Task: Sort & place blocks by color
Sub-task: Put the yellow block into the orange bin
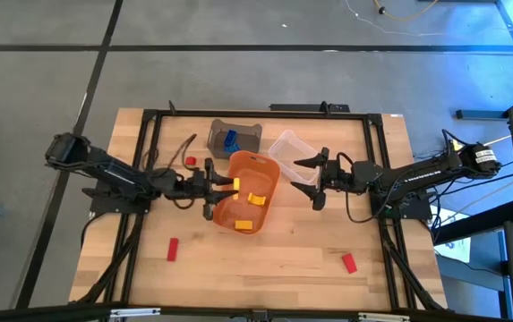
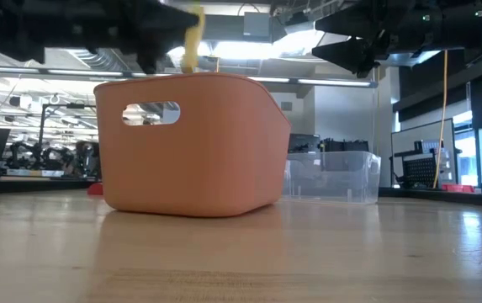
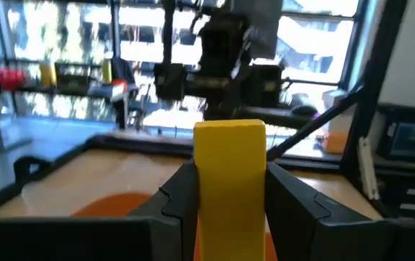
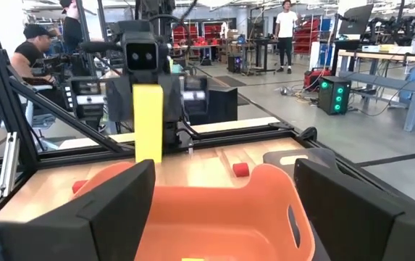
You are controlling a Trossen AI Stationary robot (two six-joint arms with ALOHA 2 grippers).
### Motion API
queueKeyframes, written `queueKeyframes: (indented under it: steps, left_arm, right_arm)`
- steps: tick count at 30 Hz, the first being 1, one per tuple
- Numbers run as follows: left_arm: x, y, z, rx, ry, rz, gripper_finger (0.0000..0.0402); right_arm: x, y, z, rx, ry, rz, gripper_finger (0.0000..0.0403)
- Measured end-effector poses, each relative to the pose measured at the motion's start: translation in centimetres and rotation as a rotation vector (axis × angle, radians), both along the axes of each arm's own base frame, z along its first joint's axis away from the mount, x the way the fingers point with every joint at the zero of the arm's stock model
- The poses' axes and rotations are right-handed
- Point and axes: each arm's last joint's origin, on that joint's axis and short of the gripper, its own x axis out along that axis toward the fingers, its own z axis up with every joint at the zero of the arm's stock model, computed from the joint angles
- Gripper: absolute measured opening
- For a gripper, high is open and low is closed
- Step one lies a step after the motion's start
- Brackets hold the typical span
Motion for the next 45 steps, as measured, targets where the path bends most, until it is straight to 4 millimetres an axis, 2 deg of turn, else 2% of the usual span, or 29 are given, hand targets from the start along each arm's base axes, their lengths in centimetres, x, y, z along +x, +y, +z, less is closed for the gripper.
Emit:
queueKeyframes:
  steps: [8, 16, 25, 36, 38, 43, 45]
  left_arm:
    - [5.1, 0.7, -1.7, -0.011, 0.226, -0.014, 0.0113]
    - [7.7, 1.4, -2.3, -0.02, 0.54, 0.033, 0.0113]
    - [9.2, 1.4, -4.5, -0.019, 0.658, 0.057, 0.0113]
    - [9.2, 1.3, -4.7, 0.011, 0.678, 0.015, 0.0113]
    - [9.2, 1.2, -4.7, 0.016, 0.677, 0.029, 0.0128]
    - [9.1, 1.0, -4.6, 0.016, 0.679, 0.039, 0.0208]
    - [8.7, 1.0, -3.9, 0.015, 0.68, 0.041, 0.0231]
  right_arm:
    - [0.0, 0.0, 0.0, 0.018, -0.002, 0.0, 0.0332]
    - [0.0, 0.0, -0.3, 0.018, 0.026, 0.001, 0.0332]
    - [0.0, 0.0, -0.3, 0.022, 0.024, 0.001, 0.0332]
    - [0.0, 0.0, -0.3, 0.019, 0.024, 0.001, 0.0332]
    - [0.0, 0.0, -0.3, 0.019, 0.024, 0.001, 0.0332]
    - [0.0, 0.0, -0.3, 0.019, 0.024, 0.001, 0.0332]
    - [0.0, 0.0, -0.3, 0.019, 0.025, 0.001, 0.0332]
